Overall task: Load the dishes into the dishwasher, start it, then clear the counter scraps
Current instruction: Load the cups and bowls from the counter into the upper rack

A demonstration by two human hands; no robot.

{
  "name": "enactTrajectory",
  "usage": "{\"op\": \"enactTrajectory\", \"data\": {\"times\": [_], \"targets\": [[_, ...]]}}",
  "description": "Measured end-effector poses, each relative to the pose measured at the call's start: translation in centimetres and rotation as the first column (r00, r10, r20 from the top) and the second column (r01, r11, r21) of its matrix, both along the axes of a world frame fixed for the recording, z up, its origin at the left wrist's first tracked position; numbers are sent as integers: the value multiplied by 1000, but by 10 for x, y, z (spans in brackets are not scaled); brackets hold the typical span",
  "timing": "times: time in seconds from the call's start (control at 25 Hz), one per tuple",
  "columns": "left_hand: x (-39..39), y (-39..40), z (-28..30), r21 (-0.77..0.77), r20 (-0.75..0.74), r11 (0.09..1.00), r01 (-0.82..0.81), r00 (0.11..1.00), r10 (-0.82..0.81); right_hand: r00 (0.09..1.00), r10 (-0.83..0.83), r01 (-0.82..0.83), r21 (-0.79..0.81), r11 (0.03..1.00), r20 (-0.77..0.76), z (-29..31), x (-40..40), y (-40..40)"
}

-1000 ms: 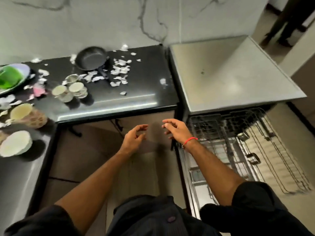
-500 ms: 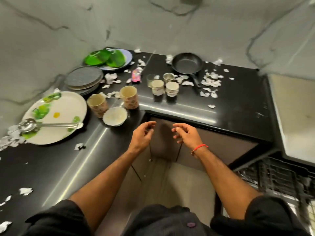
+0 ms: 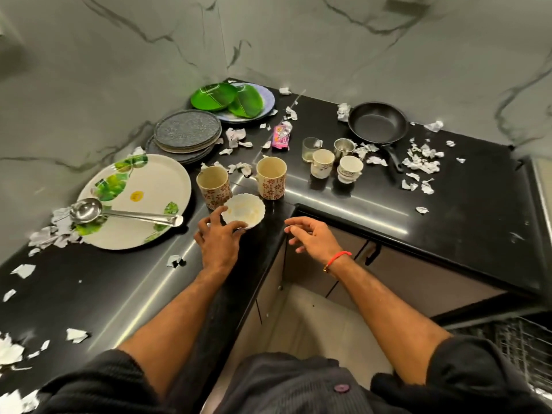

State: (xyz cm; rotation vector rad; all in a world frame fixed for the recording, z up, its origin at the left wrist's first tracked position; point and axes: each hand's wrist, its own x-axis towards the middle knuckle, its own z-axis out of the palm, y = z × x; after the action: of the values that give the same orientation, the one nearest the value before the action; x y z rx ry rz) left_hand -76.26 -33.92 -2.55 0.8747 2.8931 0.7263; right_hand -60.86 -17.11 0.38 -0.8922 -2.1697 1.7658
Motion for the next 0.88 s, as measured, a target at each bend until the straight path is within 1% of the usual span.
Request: {"op": "enactTrajectory", "data": {"times": [0.16,0.24,0.28,0.32,0.36,0.4,0.44,0.48,0.56,0.64,0.72,0.76,0.8,0.88], "targets": [[9,5,14,78,-197,992,96,977,-79,999,-33,33,26,999,-13,-8,14,6],[28,14,23,133,-205,973,188,966,-158,997,-68,70,47,996,-30,-12,29,8],[42,21,26,164,-167,957,238,963,-211,995,-92,95,59,994,-44,-13,38,10],[55,30,30,213,-96,938,272,962,-257,991,-114,118,54,992,-67,-13,48,11],[68,39,34,296,10,912,283,954,-299,986,-135,138,29,990,-100,-12,59,12],[84,51,40,394,142,879,270,927,-348,977,-162,164,-2,987,-139,-10,75,16],[100,63,45,476,290,849,229,871,-397,967,-187,184,-31,982,-174,-9,93,20],[115,73,49,520,420,835,182,796,-435,958,-204,197,-51,979,-201,-6,111,25],[151,97,51,524,574,840,140,670,-470,939,-249,237,-77,968,-238,-3,155,34],[192,121,52,498,709,864,81,536,-459,907,-341,322,-112,940,-248,-4,203,42],[233,142,51,437,816,898,51,397,-420,853,-457,421,-185,888,-251,-7,247,48],[258,156,52,400,852,913,75,337,-401,814,-521,477,-216,852,-256,-9,273,52],[284,168,52,364,879,925,111,288,-380,772,-582,535,-236,812,-255,-11,301,55],[338,193,50,300,916,934,193,216,-339,678,-696,650,-249,718,-238,-18,359,61]]}}
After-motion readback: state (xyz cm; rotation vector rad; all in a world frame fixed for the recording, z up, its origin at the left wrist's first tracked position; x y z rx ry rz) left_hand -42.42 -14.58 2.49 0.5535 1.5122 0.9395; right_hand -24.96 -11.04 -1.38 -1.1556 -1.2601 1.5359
